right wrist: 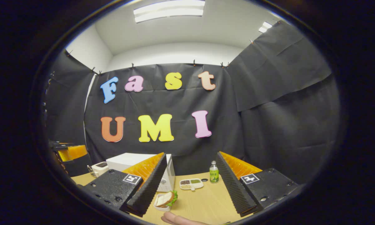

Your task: Open the microwave oven with the left hand, put the food in, and close the microwave oven.

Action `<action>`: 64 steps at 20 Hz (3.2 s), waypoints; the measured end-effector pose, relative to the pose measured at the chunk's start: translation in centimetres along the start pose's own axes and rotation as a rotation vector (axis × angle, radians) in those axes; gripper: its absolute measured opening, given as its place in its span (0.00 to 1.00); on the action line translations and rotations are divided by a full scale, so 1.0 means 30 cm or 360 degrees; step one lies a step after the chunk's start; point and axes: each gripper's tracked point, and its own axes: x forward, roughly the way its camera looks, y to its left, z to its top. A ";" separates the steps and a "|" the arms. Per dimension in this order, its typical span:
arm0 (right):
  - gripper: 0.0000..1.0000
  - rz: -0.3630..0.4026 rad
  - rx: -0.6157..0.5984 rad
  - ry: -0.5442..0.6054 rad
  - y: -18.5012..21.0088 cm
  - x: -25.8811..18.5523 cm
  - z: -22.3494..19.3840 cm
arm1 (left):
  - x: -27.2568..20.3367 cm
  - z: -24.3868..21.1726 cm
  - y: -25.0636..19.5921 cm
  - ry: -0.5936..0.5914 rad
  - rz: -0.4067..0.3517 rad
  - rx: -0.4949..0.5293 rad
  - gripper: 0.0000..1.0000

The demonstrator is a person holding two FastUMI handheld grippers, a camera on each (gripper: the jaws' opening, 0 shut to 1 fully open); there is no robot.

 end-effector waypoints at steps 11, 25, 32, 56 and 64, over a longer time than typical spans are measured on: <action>0.93 -0.0027 -0.0142 -0.0042 -0.190 0.051 -0.028 | 0.599 -0.423 -0.116 0.0238 0.0062 -0.0023 0.95; 1.00 -0.0089 -0.0084 0.0107 -0.385 0.153 -0.232 | 0.908 -0.786 -0.117 0.0303 0.0112 0.0068 0.86; 0.93 -0.0093 -0.0041 0.0155 -0.394 0.162 -0.267 | 0.906 -0.799 -0.115 0.0295 0.0063 0.0194 0.27; 0.93 -0.0060 -0.0021 0.0085 -0.234 -0.078 -0.119 | 0.392 -0.747 0.020 0.0199 -0.0274 0.0073 0.07; 0.93 0.0007 -0.0057 0.0069 -0.074 -0.142 -0.087 | 0.171 -0.729 0.207 0.0221 -0.0302 0.0071 0.07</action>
